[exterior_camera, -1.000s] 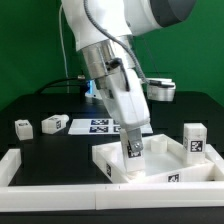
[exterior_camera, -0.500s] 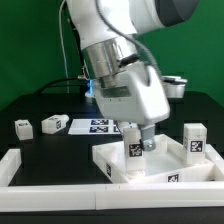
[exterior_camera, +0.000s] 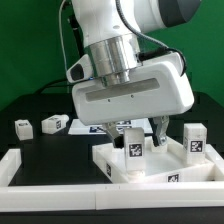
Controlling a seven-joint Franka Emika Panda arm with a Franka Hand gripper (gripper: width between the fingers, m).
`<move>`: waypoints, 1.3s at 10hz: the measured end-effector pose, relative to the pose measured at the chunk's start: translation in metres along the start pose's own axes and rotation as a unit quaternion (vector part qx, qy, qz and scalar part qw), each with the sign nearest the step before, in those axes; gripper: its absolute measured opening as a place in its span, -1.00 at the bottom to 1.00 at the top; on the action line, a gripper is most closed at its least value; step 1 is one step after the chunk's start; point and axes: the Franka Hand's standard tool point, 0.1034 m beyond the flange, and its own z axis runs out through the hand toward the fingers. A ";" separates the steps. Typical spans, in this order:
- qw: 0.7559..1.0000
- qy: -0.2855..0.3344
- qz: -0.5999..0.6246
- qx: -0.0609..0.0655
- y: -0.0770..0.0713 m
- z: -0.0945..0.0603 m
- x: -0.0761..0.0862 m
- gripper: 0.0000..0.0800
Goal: Assemble square table
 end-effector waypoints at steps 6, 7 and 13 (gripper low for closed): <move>0.990 0.003 -0.137 -0.014 0.003 -0.002 0.003 0.12; 0.997 0.004 -0.082 -0.012 0.004 -0.001 0.003 -0.26; 0.962 -0.008 0.274 0.012 0.000 0.002 0.003 -0.26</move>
Offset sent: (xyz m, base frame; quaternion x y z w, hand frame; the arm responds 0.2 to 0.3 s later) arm 0.0000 0.0000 0.0000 0.0000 0.0000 0.0650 0.9979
